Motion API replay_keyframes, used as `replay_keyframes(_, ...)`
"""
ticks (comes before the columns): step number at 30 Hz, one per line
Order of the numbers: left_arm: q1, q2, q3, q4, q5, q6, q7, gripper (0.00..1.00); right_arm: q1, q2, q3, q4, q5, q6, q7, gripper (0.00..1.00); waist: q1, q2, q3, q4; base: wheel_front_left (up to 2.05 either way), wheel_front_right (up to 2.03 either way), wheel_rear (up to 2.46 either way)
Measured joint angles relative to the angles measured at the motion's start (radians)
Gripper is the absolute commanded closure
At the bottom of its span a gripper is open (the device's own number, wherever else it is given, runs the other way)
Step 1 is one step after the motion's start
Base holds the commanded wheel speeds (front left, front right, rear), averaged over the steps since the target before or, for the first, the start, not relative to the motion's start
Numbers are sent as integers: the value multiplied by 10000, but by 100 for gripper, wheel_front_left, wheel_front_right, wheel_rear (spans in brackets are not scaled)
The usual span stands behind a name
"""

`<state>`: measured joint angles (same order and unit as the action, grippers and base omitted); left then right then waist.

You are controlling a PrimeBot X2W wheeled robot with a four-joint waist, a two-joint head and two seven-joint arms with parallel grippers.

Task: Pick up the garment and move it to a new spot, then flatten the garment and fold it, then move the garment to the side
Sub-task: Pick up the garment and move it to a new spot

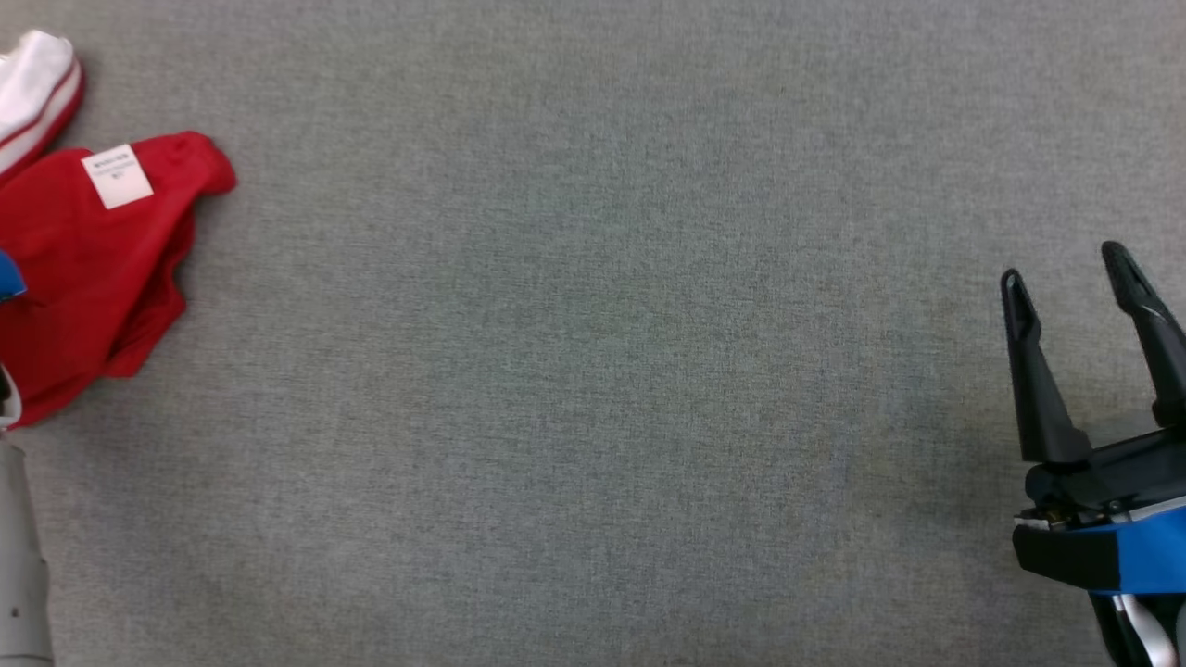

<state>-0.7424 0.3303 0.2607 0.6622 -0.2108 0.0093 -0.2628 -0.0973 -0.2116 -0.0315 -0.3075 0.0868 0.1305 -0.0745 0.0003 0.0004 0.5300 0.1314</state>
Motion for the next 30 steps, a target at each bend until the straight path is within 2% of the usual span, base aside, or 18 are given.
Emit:
replay_keyframes(5,-586,458,-21,1572,-6,-94,270,0,46,-117,-159,-447,-15,0,134,0,-1,0,397,-80,0,0,0)
replay_keyframes(8,-857,495,-119,2420,-54,-194,677,0,50,-159,-230,-648,-25,2,217,0,-1,0,548,-51,0,0,0)
replay_keyframes(15,-1460,476,-65,4265,-581,-512,2378,0,84,-186,-282,-844,-58,2,385,0,-3,-2,588,40,0,0,0)
replay_keyframes(21,-2049,650,-115,5072,-805,-803,3868,0,85,-219,-226,-915,-69,0,489,0,-4,-6,416,83,0,0,0)
replay_keyframes(22,-2099,685,-130,5156,-817,-826,4046,20,84,-219,-199,-915,-69,2,523,0,-4,-6,389,75,0,0,0)
replay_keyframes(23,-2144,731,-159,5242,-817,-878,4217,78,82,-221,-163,-915,-69,2,529,0,-5,-6,360,60,0,0,0)
replay_keyframes(24,-2196,767,-165,5329,-842,-892,4387,100,82,-224,-136,-909,-69,2,560,0,-5,-6,331,42,0,0,0)
replay_keyframes(27,-2271,871,-215,5478,-888,-984,4813,100,81,-230,-98,-890,-69,2,556,0,-5,-6,236,-30,0,0,0)
replay_keyframes(30,-2242,953,-324,5540,-888,-1078,4723,100,84,-201,-94,-826,-69,2,537,0,-4,-5,96,-101,0,0,0)
